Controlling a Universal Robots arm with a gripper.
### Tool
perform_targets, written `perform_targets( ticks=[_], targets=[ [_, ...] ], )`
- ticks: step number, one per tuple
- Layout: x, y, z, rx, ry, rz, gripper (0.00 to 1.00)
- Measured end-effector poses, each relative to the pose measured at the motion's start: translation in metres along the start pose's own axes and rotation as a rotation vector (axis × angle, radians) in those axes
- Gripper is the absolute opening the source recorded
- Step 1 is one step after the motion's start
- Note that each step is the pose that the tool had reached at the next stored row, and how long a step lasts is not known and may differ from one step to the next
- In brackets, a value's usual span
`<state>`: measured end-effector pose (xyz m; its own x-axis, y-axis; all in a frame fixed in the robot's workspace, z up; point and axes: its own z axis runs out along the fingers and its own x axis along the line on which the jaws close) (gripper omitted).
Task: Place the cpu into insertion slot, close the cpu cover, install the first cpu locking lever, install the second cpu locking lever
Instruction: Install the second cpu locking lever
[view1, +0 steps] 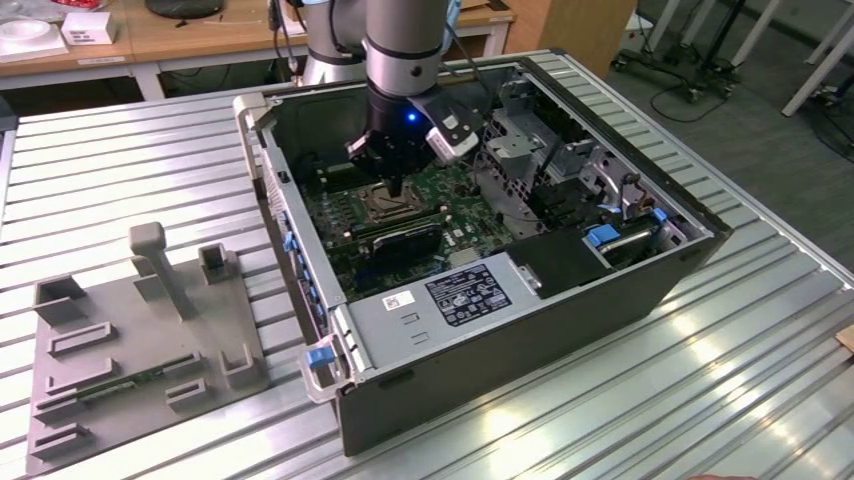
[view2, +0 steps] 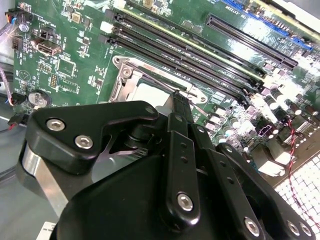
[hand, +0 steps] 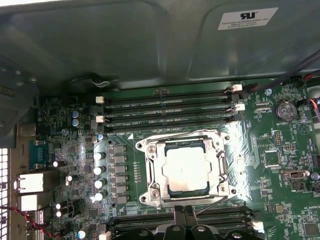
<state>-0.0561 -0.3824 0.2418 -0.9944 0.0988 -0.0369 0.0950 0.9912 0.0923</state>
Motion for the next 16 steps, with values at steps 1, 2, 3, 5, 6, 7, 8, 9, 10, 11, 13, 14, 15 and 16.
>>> perform_targets(
  ticks=[1, 2, 3, 5, 6, 7, 8, 9, 10, 11, 13, 14, 15, 16],
  targets=[
    [-0.0001, -0.0005, 0.0000, 0.0000, 0.0000, 0.000, 0.11],
    [-0.0001, -0.0009, -0.0001, 0.0000, 0.0000, 0.000, 0.11],
    [-0.0001, -0.0013, -0.0001, 0.0000, 0.0000, 0.000, 0.11],
    [-0.0002, -0.0018, -0.0001, -0.0001, -0.0001, 0.000, 0.11],
    [-0.0002, -0.0019, -0.0001, -0.0001, 0.0000, 0.000, 0.11],
    [-0.0002, -0.0019, -0.0001, 0.0000, 0.0000, 0.000, 0.11],
    [-0.0002, -0.0020, -0.0002, 0.0000, 0.0000, 0.000, 0.11],
    [-0.0002, -0.0020, -0.0002, 0.0001, 0.0000, 0.000, 0.11],
    [-0.0002, -0.0020, -0.0002, 0.0000, 0.0000, 0.000, 0.11],
    [-0.0002, -0.0020, -0.0002, 0.0000, 0.0000, 0.000, 0.11],
    [-0.0001, -0.0021, -0.0001, 0.0000, -0.0001, 0.000, 0.11],
    [0.0003, -0.0021, -0.0001, 0.0000, -0.0001, 0.000, 0.11],
    [0.0009, -0.0022, -0.0001, 0.0000, -0.0001, 0.000, 0.11],
    [0.0018, -0.0023, -0.0001, -0.0001, -0.0001, 0.000, 0.11]
  ],
)
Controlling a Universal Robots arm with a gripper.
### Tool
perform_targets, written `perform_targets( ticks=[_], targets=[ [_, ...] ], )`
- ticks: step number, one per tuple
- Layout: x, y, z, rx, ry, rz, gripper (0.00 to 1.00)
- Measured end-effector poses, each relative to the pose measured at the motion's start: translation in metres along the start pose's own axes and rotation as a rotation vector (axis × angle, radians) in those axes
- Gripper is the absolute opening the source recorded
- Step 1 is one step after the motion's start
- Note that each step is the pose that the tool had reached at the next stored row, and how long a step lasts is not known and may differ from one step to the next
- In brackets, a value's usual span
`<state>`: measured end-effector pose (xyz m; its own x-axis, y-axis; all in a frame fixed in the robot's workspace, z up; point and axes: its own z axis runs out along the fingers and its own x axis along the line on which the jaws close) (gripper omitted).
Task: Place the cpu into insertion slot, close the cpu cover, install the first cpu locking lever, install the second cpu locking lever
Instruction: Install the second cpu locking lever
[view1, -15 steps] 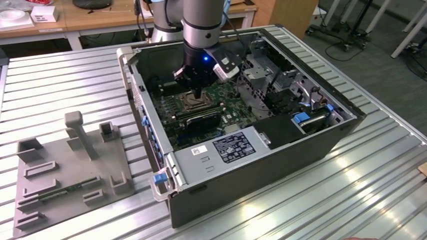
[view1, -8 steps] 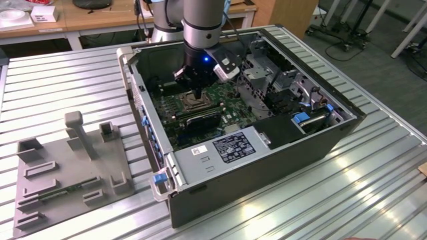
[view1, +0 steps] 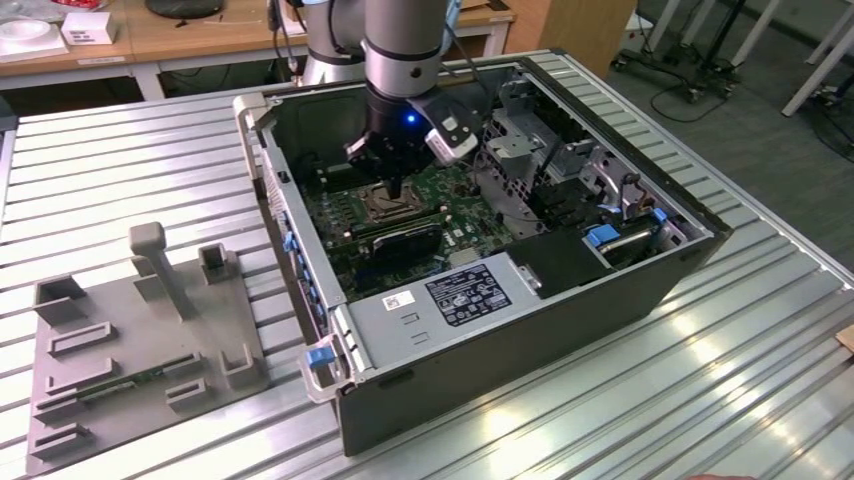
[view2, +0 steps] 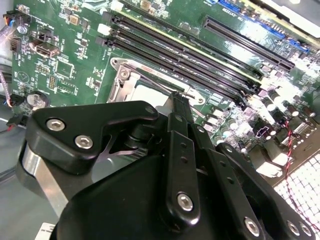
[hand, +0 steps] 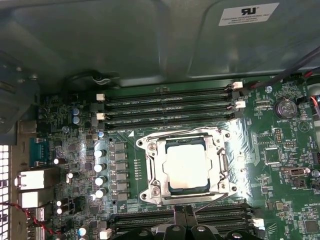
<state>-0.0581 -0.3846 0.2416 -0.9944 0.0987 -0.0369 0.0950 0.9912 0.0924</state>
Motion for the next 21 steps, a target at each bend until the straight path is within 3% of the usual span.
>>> perform_targets(
  ticks=[10, 21],
  targets=[
    [0.0133, -0.0014, 0.0007, 0.0000, -0.0002, 0.000, 0.11],
    [0.0161, -0.0017, 0.0011, -0.0001, -0.0003, 0.000, 0.11]
  ],
)
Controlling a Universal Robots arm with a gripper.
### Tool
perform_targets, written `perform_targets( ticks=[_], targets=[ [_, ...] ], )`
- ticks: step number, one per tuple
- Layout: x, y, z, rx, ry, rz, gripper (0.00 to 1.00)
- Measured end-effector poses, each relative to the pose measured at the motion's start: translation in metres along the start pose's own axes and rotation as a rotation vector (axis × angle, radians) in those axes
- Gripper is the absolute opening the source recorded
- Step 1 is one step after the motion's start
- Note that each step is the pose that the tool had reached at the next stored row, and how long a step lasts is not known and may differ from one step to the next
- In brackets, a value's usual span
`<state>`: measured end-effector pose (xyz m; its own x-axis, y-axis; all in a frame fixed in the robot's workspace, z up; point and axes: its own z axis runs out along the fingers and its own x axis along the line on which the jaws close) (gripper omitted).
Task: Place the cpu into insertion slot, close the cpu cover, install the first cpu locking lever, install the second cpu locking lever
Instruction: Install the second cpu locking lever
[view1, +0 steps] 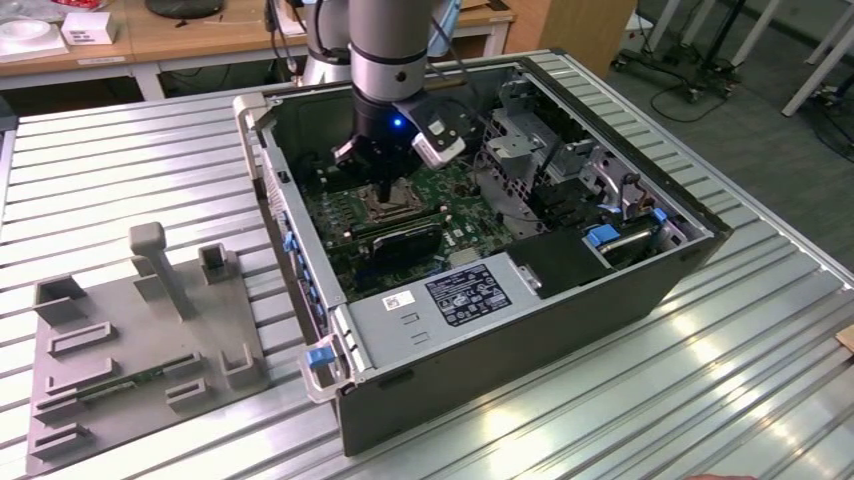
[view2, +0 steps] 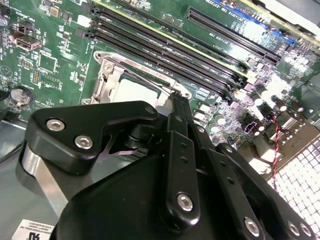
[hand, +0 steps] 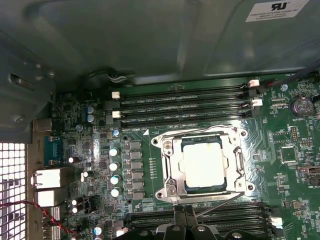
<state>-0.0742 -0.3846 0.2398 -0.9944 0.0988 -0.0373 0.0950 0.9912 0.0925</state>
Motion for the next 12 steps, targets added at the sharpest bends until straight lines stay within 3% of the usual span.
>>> perform_targets(
  ticks=[6, 12],
  targets=[
    [0.0044, -0.0007, 0.0027, 0.0002, -0.0001, 0.000, 0.11],
    [0.0050, -0.0015, 0.0107, 0.0002, 0.0000, 0.000, 0.11]
  ],
)
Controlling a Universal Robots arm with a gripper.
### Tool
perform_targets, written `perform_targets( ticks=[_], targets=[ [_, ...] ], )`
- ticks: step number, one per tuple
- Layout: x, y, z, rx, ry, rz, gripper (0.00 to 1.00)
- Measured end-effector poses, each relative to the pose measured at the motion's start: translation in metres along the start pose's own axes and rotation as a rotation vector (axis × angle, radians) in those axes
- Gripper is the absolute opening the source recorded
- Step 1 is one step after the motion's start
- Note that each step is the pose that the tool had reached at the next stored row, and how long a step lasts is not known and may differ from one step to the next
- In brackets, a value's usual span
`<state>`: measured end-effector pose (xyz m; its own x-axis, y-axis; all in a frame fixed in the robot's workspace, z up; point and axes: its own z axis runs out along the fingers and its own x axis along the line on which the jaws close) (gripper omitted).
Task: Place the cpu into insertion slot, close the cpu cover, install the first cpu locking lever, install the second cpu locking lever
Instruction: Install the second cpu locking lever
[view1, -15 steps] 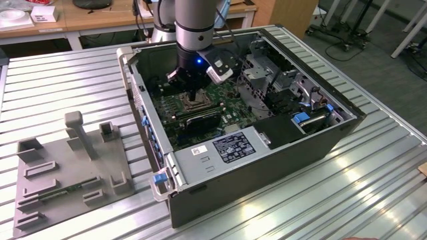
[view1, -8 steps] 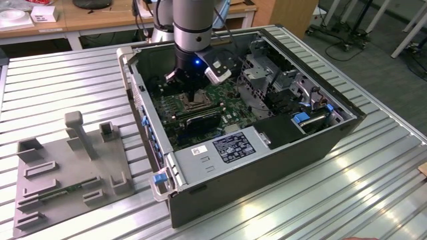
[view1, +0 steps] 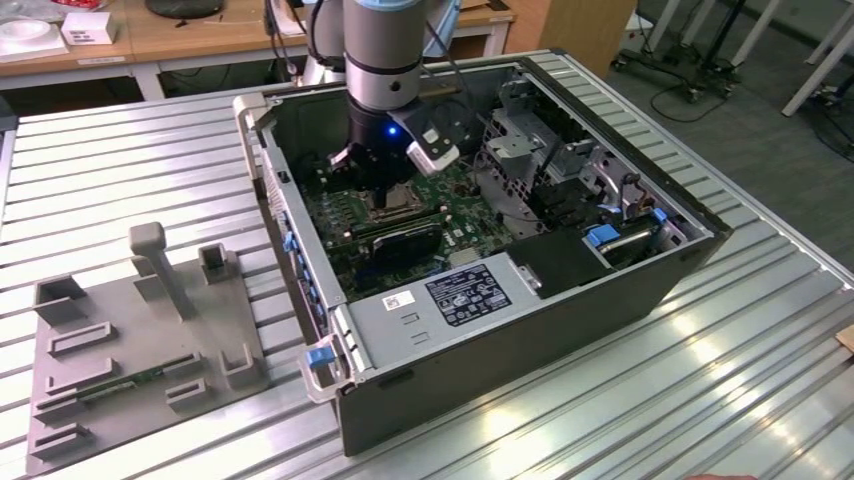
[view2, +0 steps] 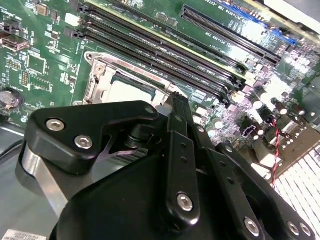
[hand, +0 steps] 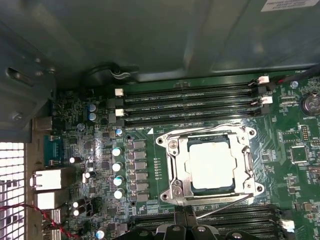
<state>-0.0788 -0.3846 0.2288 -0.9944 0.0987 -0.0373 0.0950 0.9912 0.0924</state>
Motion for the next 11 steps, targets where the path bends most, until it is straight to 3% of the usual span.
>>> perform_targets(
  ticks=[6, 11],
  targets=[
    [0.0016, -0.0011, 0.0105, -0.0001, 0.0000, 0.000, 0.11],
    [0.0037, -0.0017, 0.0146, 0.0001, 0.0000, 0.000, 0.11]
  ],
)
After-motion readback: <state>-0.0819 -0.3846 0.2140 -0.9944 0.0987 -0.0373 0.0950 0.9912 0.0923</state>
